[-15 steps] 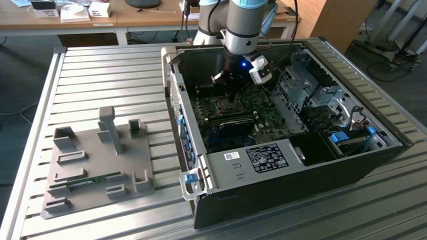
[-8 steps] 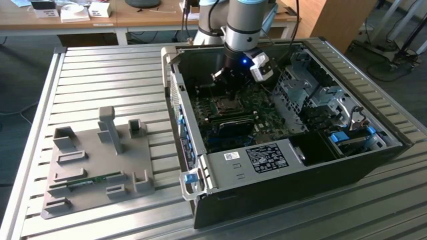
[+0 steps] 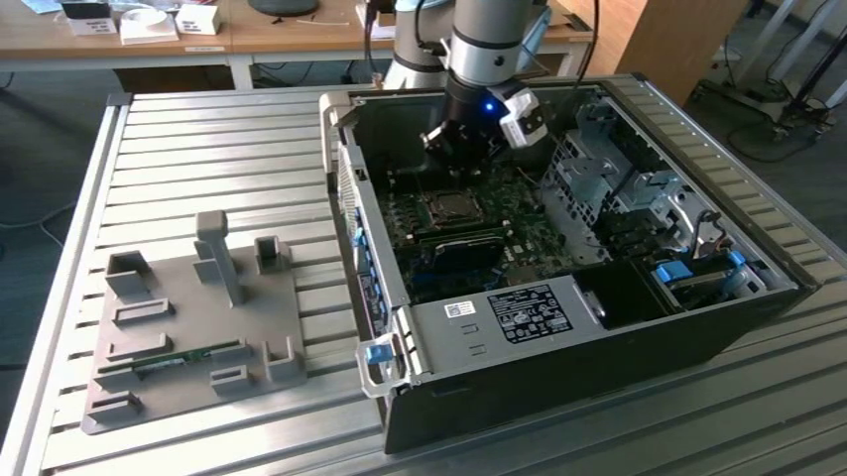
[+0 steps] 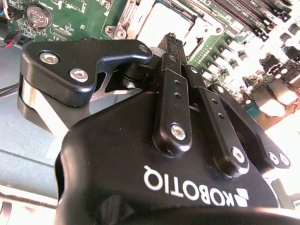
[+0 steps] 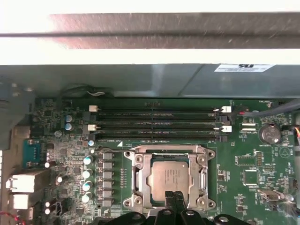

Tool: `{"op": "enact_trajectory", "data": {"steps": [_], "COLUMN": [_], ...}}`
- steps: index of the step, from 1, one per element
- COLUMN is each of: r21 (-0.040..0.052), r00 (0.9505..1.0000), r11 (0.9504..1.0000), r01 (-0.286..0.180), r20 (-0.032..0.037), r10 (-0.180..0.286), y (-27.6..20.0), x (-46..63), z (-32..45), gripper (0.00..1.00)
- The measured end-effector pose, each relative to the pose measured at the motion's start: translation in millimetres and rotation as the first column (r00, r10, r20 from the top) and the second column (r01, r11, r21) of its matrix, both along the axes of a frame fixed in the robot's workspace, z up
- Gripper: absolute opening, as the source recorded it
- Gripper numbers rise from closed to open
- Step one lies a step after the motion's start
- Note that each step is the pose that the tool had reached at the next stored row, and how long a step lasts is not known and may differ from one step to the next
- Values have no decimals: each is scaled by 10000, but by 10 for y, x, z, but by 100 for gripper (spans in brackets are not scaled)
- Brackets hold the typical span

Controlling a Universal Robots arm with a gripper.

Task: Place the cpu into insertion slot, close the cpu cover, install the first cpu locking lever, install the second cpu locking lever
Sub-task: 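Install the first cpu locking lever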

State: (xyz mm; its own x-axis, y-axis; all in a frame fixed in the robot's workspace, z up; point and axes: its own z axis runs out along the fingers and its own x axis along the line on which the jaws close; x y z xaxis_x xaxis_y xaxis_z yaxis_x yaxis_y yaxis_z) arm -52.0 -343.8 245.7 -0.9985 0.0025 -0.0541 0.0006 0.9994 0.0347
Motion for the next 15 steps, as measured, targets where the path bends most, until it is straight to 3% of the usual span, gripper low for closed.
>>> {"op": "enact_trajectory", "data": {"steps": [9,15], "r21": [0,0], "r00": [10000,10000], "r11": [10000,10000], "r01": [-1,0], "r20": [0,9], "r10": [1,0], "y": [0,0], "x": [-22,-220], "z": [20,11], "gripper": [11,11]}}
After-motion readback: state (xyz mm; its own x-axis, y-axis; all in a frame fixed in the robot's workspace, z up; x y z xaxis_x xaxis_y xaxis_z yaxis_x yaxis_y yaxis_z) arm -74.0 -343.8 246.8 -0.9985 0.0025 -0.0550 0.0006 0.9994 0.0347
